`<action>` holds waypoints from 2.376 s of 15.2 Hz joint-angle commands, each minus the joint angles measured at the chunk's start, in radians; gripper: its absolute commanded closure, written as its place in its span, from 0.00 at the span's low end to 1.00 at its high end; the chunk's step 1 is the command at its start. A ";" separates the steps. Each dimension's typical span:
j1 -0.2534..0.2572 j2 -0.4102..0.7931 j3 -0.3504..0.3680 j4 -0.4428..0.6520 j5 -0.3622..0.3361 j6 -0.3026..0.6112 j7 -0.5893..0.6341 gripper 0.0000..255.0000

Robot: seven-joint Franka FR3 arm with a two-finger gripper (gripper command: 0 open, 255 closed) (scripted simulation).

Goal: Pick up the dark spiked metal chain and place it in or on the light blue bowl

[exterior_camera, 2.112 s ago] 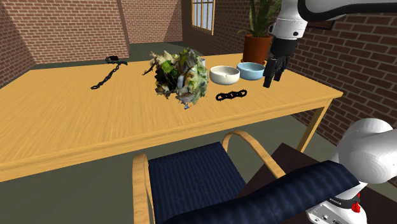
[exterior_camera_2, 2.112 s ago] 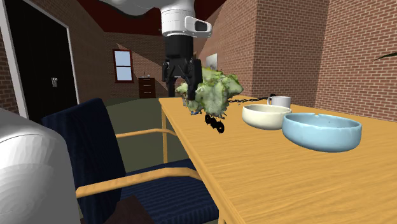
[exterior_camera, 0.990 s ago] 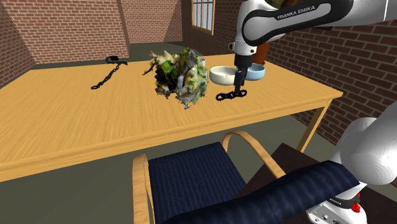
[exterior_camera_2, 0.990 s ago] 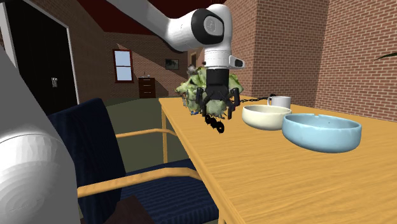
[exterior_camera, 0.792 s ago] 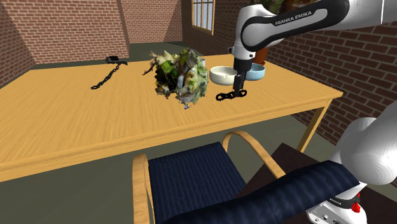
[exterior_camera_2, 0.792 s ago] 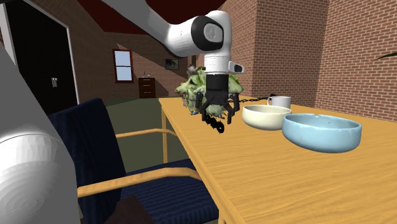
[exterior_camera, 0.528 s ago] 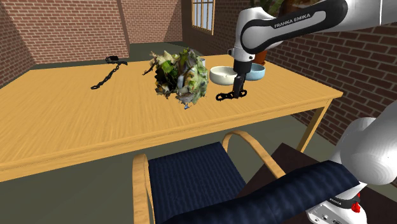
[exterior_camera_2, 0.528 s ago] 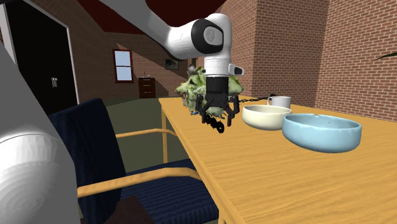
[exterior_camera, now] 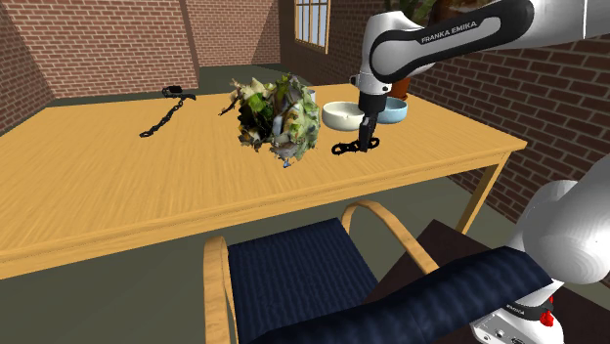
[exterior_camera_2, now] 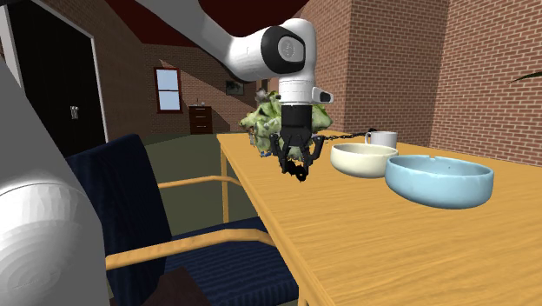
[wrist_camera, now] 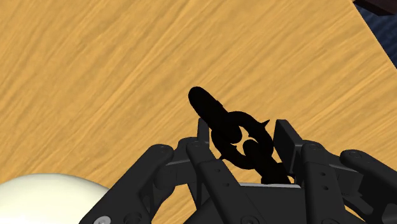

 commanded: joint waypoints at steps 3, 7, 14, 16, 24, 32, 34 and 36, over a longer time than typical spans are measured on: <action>0.000 0.000 0.000 0.000 0.000 0.000 0.000 1.00; 0.000 -0.003 0.000 0.011 0.000 -0.013 0.000 1.00; 0.001 -0.015 0.002 0.093 0.001 -0.109 -0.001 1.00; 0.001 -0.017 0.003 0.118 0.001 -0.136 -0.001 1.00; 0.002 -0.015 0.004 0.228 0.002 -0.243 -0.003 1.00; 0.003 0.001 0.005 0.352 0.004 -0.351 -0.005 1.00; 0.003 0.007 0.005 0.386 0.005 -0.378 -0.006 1.00; -0.006 0.023 -0.010 0.411 0.001 -0.388 -0.030 1.00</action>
